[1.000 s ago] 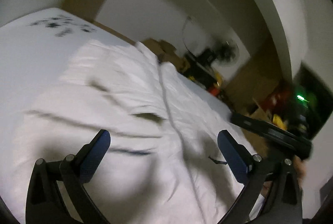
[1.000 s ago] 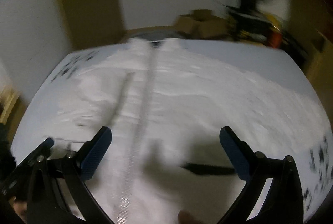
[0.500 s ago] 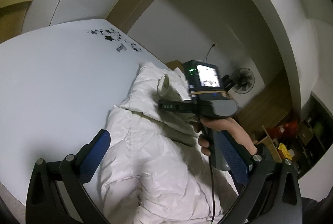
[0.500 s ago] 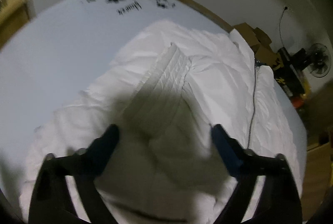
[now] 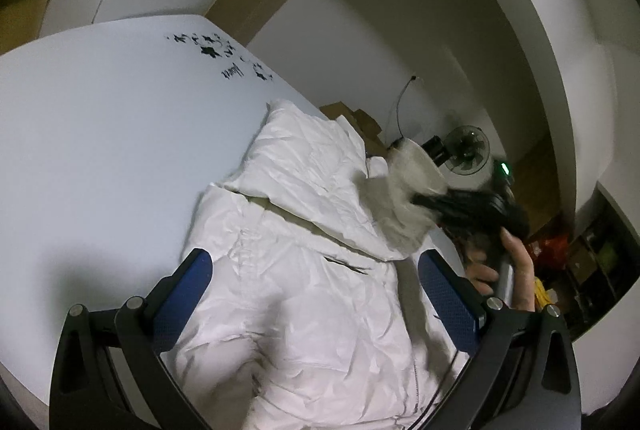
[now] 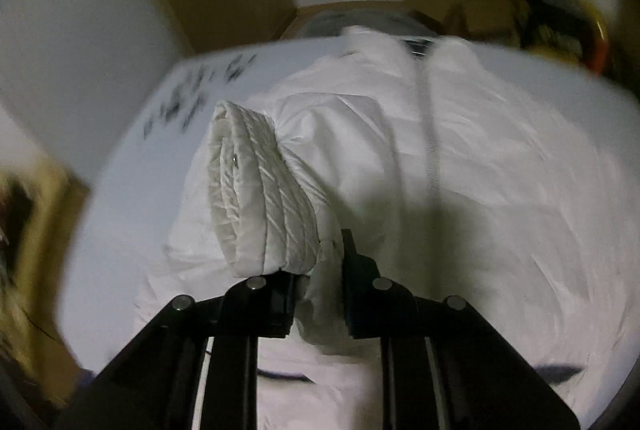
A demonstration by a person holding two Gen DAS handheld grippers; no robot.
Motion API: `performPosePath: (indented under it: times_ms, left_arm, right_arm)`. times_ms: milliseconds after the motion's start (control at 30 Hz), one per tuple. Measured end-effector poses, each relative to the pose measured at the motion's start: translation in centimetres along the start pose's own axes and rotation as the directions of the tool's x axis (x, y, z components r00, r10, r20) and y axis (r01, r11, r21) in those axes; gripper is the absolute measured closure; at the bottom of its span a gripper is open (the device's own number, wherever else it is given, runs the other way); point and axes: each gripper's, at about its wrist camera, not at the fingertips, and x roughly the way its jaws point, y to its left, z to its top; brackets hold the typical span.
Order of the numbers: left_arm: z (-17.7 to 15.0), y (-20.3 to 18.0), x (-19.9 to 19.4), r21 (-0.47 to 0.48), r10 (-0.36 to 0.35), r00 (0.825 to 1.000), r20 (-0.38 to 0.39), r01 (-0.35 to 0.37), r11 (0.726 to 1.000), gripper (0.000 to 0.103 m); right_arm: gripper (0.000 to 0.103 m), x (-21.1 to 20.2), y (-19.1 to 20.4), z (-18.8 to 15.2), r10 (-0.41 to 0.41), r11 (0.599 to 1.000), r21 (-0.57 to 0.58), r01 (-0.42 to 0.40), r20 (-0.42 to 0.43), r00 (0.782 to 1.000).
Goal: Fold large clothes
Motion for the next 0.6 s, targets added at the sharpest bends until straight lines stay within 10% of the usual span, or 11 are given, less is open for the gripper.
performPosePath:
  times_ms: [67, 167, 333, 500, 600]
  left_arm:
    - [-0.1, -0.3, 0.6, 0.003, -0.004, 1.0, -0.015, 0.004, 1.0, 0.0]
    - [-0.2, -0.7, 1.7, 0.012, -0.009, 0.999, -0.04, 0.01, 1.0, 0.0]
    - [-0.5, -1.7, 3.4, 0.025, 0.0, 0.997, -0.077, 0.002, 1.0, 0.0]
    - [-1.0, -3.5, 4.3, 0.054, 0.014, 0.996, -0.092, -0.009, 0.998, 0.0]
    - [-1.4, -4.3, 4.4, 0.074, 0.033, 0.994, -0.105, -0.025, 0.997, 0.0]
  right_arm:
    - [0.078, -1.3, -3.8, -0.7, 0.016, 0.995, 0.102, -0.018, 0.022, 1.0]
    - [0.032, -2.1, -10.6, -2.6, -0.036, 0.965, 0.261, 0.027, 0.03, 0.999]
    - [0.041, -3.8, -16.8, -4.6, -0.152, 0.907, 0.407, 0.105, 0.084, 0.985]
    - [0.071, -3.3, -11.7, -2.4, -0.077, 0.965, 0.26, 0.041, 0.128, 0.989]
    - [0.072, -0.2, -8.4, -1.3, -0.034, 0.987, 0.16, 0.021, 0.078, 0.996]
